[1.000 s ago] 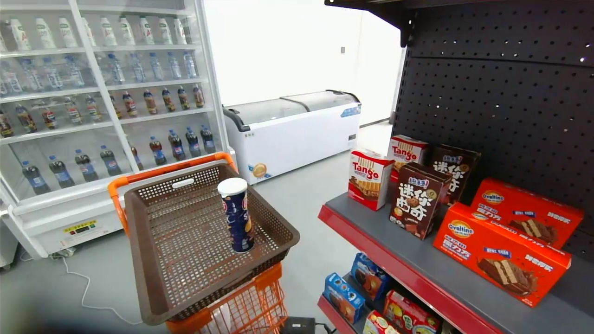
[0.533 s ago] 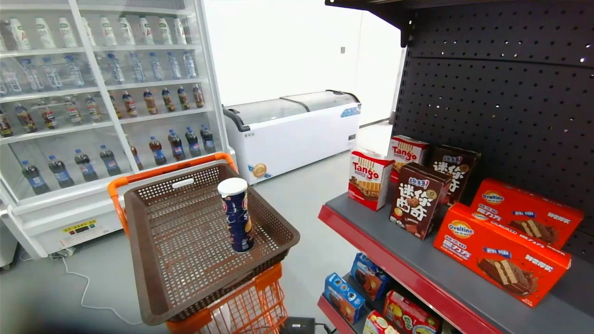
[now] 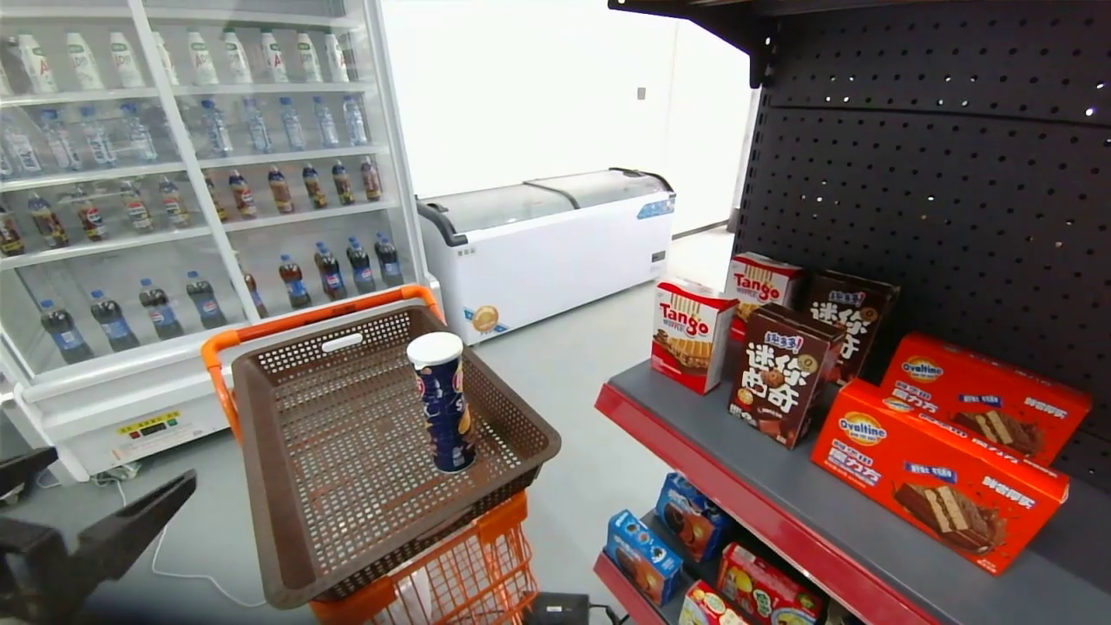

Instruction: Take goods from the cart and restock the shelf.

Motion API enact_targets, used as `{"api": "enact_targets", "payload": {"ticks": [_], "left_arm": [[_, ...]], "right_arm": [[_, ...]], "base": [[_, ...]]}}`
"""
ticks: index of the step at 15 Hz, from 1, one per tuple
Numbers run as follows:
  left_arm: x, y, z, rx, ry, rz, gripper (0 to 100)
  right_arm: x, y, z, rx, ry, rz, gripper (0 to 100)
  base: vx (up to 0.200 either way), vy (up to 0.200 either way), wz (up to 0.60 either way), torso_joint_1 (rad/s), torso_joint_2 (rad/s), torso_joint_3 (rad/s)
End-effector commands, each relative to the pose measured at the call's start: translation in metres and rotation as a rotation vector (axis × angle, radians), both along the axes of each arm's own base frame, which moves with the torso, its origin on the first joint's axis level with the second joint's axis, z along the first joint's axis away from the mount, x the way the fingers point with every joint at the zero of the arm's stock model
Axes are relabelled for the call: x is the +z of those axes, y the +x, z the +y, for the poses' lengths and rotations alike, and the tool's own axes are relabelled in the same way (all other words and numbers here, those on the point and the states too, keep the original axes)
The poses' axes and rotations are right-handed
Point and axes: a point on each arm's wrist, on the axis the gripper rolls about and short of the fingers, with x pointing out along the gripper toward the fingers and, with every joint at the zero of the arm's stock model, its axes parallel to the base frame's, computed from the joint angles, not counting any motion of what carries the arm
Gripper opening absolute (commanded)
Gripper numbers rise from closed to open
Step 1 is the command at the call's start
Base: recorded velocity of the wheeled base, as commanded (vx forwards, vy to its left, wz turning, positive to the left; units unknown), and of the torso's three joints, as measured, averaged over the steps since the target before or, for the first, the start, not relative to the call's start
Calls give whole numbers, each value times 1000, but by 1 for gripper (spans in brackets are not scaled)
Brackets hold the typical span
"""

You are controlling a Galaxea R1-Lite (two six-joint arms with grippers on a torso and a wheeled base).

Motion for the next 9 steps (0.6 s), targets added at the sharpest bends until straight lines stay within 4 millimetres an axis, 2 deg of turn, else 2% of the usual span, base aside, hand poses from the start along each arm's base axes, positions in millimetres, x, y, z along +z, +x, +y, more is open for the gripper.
{"api": "enact_targets", "payload": {"ticks": [1,2,3,6,9], "left_arm": [[-23,69,-7,-108,-21,139,100],[-23,70,-7,-112,-24,139,100],[-36,89,-10,-157,-36,181,100],[-51,123,-13,-198,-43,188,100],[-68,170,-16,-239,-56,166,100]], "right_arm": [[0,0,0,1,0,-1,100],[0,0,0,1,0,-1,100],[0,0,0,1,0,-1,100],[0,0,0,1,0,-1,100],[0,0,0,1,0,-1,100]], "base": [[0,0,0,0,0,0],[0,0,0,0,0,0],[0,0,0,0,0,0],[0,0,0,0,0,0],[0,0,0,0,0,0]]}}
